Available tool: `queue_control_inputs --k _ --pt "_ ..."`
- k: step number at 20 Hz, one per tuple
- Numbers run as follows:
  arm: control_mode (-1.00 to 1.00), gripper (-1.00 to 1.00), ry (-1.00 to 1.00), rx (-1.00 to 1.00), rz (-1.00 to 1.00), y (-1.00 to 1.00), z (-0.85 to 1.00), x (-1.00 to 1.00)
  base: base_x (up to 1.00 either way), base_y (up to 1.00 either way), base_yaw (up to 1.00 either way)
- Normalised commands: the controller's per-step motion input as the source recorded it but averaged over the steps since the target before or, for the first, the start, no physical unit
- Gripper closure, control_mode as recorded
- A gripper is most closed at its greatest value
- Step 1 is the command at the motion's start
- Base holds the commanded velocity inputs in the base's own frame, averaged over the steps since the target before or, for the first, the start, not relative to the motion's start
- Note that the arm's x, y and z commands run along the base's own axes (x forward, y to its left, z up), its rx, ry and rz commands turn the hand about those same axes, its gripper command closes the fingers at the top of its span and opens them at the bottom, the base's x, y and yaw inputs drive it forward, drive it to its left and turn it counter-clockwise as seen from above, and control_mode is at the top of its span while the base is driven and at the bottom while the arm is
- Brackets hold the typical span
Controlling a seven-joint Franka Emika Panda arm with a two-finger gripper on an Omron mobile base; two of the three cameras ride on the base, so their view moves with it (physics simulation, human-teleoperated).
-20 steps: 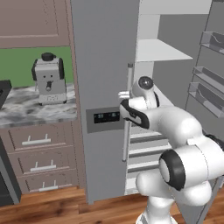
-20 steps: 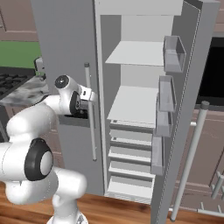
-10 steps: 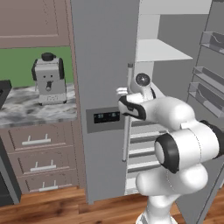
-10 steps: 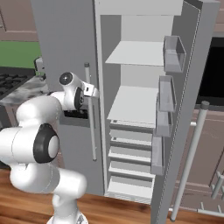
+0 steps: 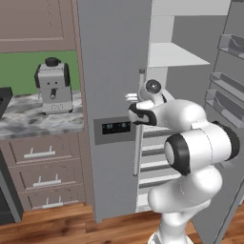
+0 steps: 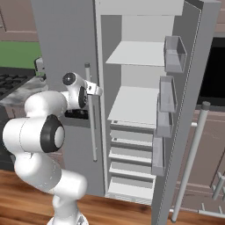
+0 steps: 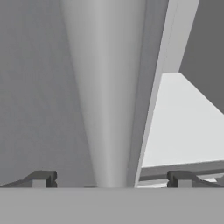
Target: Place one of the steaks on the plate and the other in the bowl. Then place the bowl in the fridge.
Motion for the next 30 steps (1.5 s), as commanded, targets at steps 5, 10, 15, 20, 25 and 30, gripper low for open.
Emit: queue_control_inputs --k 5,10,15,20,25,30 --pt "-1.0 -1.0 0.0 -0.02 0.0 0.0 0.0 0.42 0.0 0.0 0.0" --pt "-1.0 -1.0 0.0 0.0 0.0 0.0 0.0 0.16 0.0 0.0 0.0" --pt "-1.0 1.0 0.0 0.0 0.0 0.0 0.0 0.0 0.0 0.0 0.0" --pt "-1.0 1.0 0.0 0.0 0.0 0.0 0.0 0.0 0.0 0.0 0.0" --pt "-1.0 1.0 0.0 0.0 -0.03 0.0 0.0 -0.28 0.0 0.0 0.0" --pt "-1.0 1.0 0.0 0.0 -0.09 0.01 0.0 -0.66 0.0 0.0 0.0"
